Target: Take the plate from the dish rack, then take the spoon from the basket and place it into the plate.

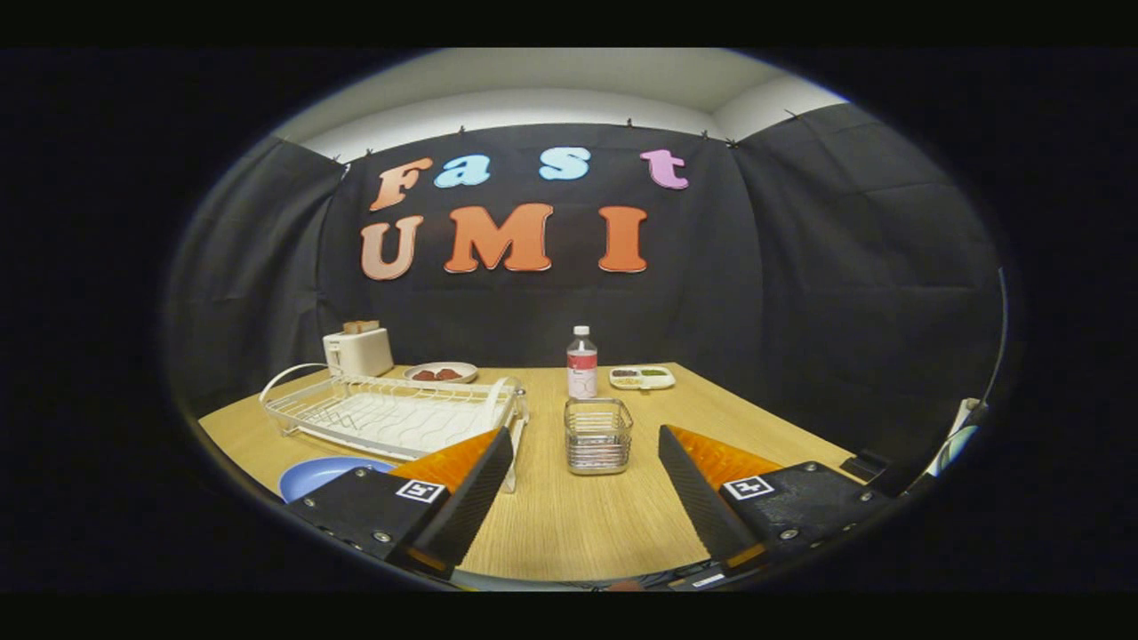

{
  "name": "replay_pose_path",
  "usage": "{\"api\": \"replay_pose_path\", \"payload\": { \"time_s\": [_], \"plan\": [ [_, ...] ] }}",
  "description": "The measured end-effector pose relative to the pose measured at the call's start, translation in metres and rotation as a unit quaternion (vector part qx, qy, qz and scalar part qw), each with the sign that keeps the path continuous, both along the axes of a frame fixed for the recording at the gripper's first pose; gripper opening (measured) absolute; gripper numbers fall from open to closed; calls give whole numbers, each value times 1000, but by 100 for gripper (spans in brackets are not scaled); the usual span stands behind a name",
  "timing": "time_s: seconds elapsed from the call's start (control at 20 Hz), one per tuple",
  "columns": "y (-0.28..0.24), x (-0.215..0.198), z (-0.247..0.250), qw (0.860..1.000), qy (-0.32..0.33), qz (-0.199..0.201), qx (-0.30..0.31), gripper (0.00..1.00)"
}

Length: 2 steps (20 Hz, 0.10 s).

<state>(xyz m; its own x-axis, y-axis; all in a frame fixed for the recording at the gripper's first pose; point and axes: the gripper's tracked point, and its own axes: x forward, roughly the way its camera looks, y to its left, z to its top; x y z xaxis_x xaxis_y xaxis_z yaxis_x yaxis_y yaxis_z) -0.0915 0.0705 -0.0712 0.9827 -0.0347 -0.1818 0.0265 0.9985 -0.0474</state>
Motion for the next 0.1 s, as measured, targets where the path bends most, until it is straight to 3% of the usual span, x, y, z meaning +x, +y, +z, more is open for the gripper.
{"api": "replay_pose_path", "payload": {
  "time_s": [0.1],
  "plan": [
    [-4, -1, -1, 1000, 2, -1, -1, 98]
  ]
}}
